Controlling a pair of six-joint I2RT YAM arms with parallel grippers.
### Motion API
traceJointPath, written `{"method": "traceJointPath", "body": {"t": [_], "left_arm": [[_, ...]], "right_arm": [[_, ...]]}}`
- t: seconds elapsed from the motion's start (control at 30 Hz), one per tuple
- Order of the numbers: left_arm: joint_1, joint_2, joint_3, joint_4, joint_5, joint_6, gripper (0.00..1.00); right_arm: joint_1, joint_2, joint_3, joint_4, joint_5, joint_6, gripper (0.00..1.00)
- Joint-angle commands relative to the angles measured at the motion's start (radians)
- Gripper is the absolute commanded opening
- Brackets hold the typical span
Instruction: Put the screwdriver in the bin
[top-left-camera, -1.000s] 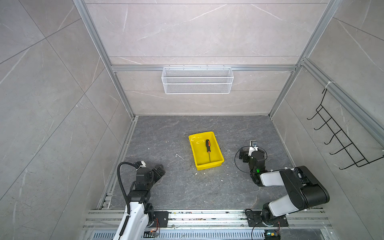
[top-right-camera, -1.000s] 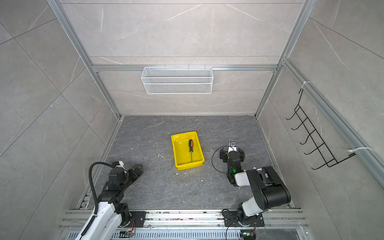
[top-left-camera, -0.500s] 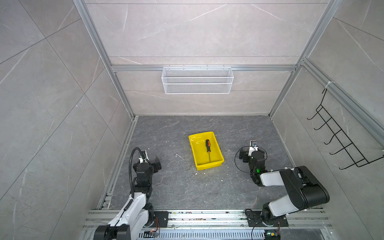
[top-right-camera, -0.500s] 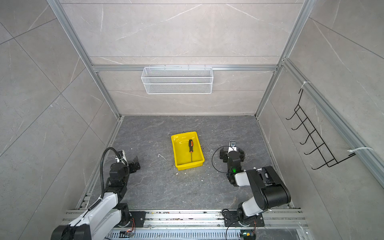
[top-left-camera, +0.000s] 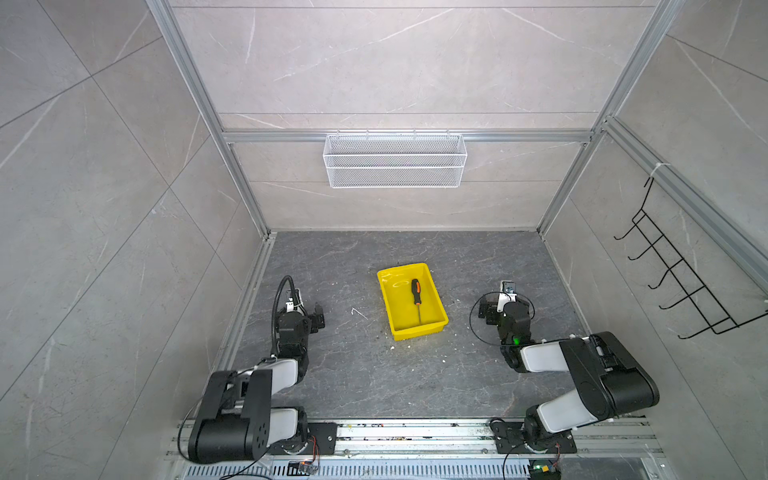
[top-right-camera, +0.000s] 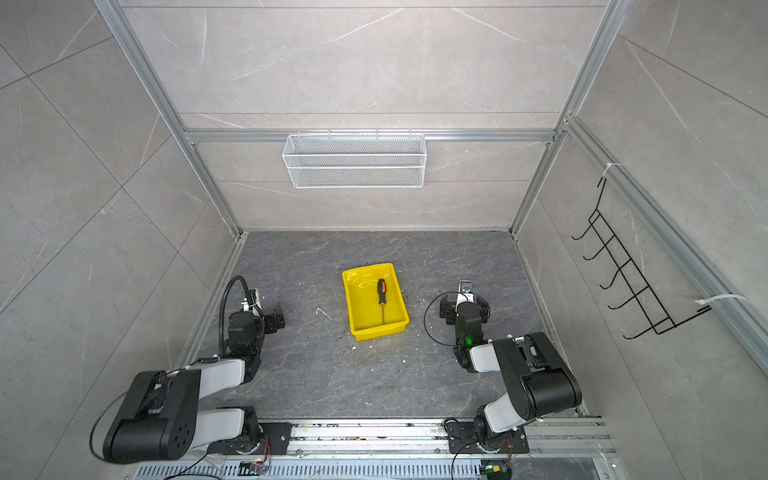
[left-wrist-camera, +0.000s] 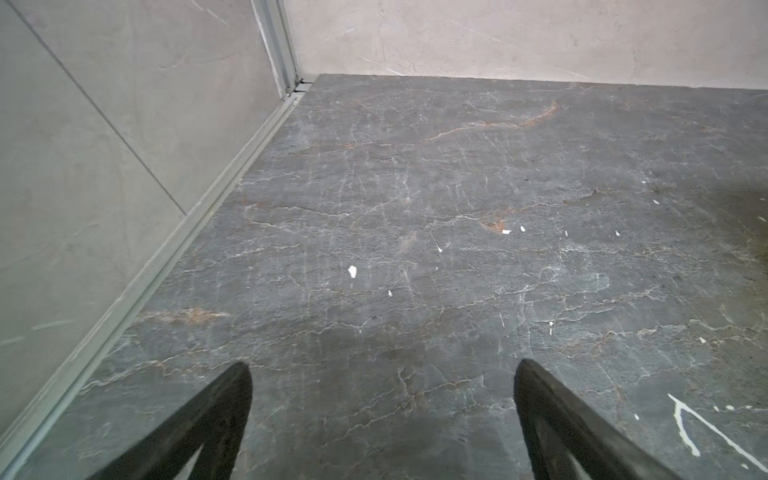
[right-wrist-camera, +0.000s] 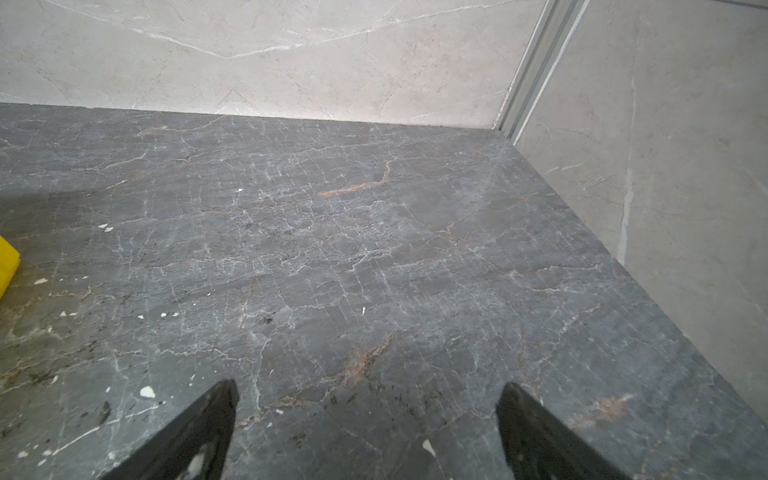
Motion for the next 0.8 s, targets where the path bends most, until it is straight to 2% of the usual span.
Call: {"method": "traceJointPath", "body": {"t": [0.0,0.07,0.2,0.5,0.63,0.77], "left_arm": [[0.005,0.163,-0.007,0.335,0.050,0.062,1.00],[0.015,0.060,0.028,0.097,0.079,0.036,1.00],[0.043,0.098,0.116,-0.021,0.141,0.028,1.00],[0.055,0.105,0.125,-0.028,0.152,0.020,1.00],[0.057,0.104,0.128,-0.034,0.158,0.018,1.00],[0.059,0.104,0.129,-0.035,0.160,0.018,1.00]], "right_arm": [[-0.004,-0.005,0.016,0.017,-0.009,-0.005,0.99],[-0.004,-0.005,0.016,0.015,-0.009,-0.005,0.99],[-0.005,-0.005,0.016,0.014,-0.011,-0.006,1.00],[-0.009,-0.004,0.022,0.005,-0.017,-0.003,1.00],[-0.040,-0.007,0.039,-0.036,-0.089,0.009,1.00],[-0.041,-0.008,0.033,-0.024,-0.084,0.001,1.00]]}}
